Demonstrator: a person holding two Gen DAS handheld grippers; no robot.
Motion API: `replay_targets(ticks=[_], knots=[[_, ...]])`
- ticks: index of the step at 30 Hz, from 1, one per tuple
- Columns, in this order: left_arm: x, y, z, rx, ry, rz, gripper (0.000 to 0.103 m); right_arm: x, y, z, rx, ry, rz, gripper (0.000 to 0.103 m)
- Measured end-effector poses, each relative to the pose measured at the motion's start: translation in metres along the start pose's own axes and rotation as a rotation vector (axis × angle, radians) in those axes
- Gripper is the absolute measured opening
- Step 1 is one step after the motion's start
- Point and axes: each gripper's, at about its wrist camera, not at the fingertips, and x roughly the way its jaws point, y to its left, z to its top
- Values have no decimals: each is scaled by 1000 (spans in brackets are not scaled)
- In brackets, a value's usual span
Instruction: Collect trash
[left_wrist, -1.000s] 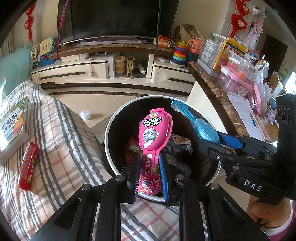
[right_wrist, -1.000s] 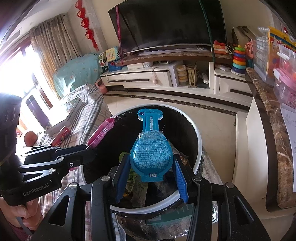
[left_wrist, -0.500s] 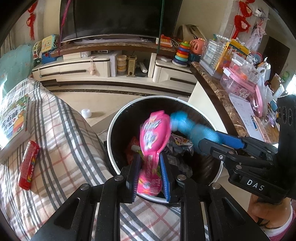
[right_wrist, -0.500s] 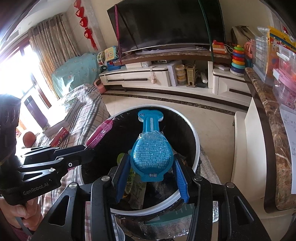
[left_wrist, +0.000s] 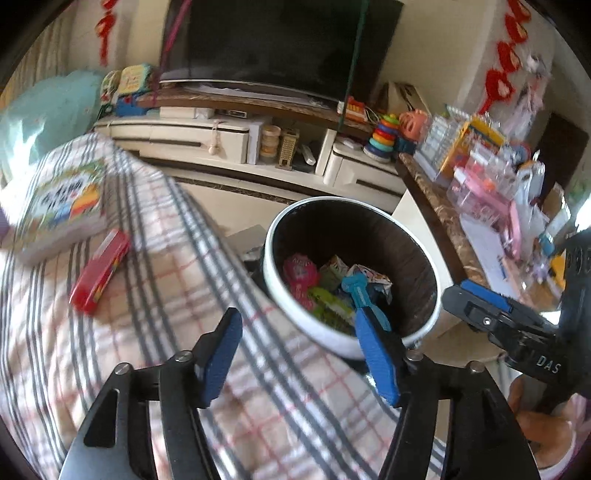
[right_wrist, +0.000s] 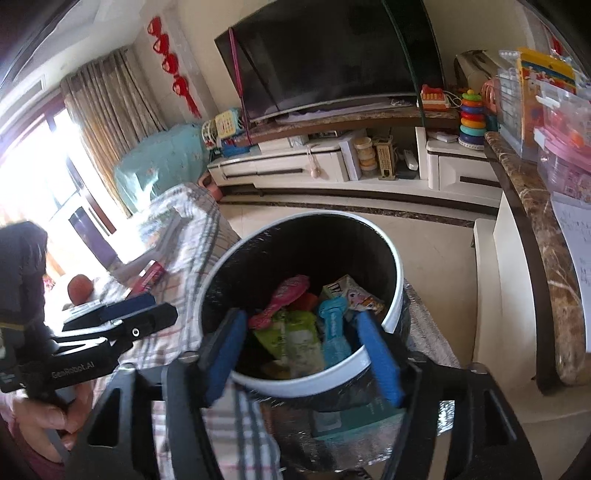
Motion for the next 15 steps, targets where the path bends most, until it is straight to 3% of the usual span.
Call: replay_targets(ticks=[4, 15], knots=[[-33, 13, -26, -56, -41, -14, 70, -17, 10, -12, 37, -31, 40, 92], [-119, 37, -100, -115, -160, -26, 72, -72, 53, -62, 89, -144, 81, 98]])
